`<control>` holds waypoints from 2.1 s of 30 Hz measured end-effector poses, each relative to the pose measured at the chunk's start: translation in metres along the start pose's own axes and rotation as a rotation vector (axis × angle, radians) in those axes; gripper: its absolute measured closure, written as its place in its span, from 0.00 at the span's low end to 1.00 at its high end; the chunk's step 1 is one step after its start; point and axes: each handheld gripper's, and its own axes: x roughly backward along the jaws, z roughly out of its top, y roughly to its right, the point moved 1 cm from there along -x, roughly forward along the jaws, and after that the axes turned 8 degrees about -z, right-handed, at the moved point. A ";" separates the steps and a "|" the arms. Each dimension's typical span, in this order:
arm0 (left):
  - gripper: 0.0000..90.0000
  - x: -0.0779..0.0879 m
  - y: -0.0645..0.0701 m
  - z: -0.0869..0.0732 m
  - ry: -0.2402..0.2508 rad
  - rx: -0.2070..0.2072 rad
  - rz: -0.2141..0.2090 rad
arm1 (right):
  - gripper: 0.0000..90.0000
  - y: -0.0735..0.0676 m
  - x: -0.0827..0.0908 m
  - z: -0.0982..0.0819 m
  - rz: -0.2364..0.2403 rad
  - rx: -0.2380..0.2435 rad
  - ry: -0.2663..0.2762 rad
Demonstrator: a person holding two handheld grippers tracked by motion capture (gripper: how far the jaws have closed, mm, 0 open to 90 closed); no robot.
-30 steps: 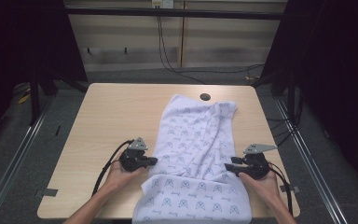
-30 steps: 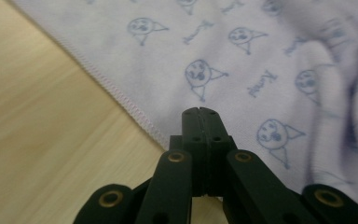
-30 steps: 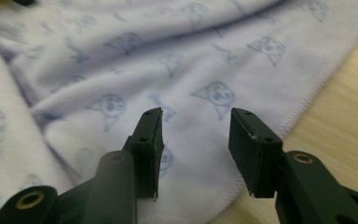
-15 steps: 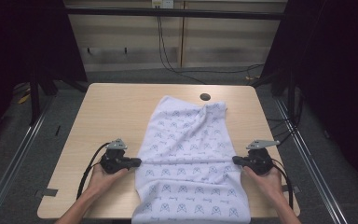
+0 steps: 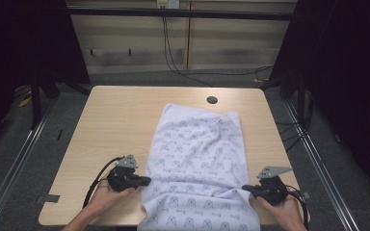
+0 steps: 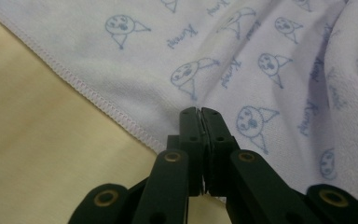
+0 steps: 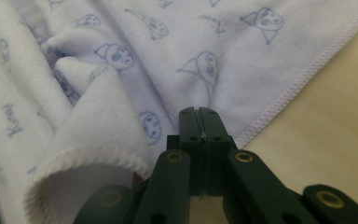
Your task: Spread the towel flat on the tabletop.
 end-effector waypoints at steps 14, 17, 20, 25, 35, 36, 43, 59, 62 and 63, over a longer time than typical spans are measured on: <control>0.87 0.016 -0.011 0.010 0.123 0.035 -0.030 | 0.82 0.008 0.020 0.004 0.074 -0.023 0.121; 0.86 0.007 -0.035 0.030 0.143 0.039 0.025 | 0.79 0.023 0.001 0.026 0.020 -0.013 0.138; 0.83 -0.004 -0.052 0.045 0.164 0.060 0.053 | 0.75 0.034 -0.017 0.044 -0.003 -0.019 0.135; 0.82 -0.023 -0.060 0.048 0.083 0.044 0.098 | 0.70 0.046 -0.054 0.072 -0.075 -0.007 0.108; 0.99 0.000 -0.039 0.016 0.051 0.057 0.024 | 0.98 0.036 -0.054 0.062 -0.089 0.031 0.053; 0.98 0.003 -0.034 0.010 0.048 0.059 0.008 | 0.98 0.028 -0.046 0.054 -0.061 0.050 0.042; 0.91 0.011 0.002 -0.012 -0.015 0.017 -0.097 | 0.97 -0.007 -0.016 0.018 0.046 0.092 0.015; 0.77 0.010 -0.103 0.048 0.229 0.169 0.119 | 0.76 0.058 -0.036 0.082 -0.070 -0.038 0.202; 0.71 0.005 -0.113 0.050 0.228 0.197 0.132 | 0.71 0.062 -0.048 0.090 -0.068 -0.043 0.204; 0.70 0.004 -0.114 0.050 0.239 0.202 0.127 | 0.69 0.063 -0.053 0.092 -0.069 -0.052 0.204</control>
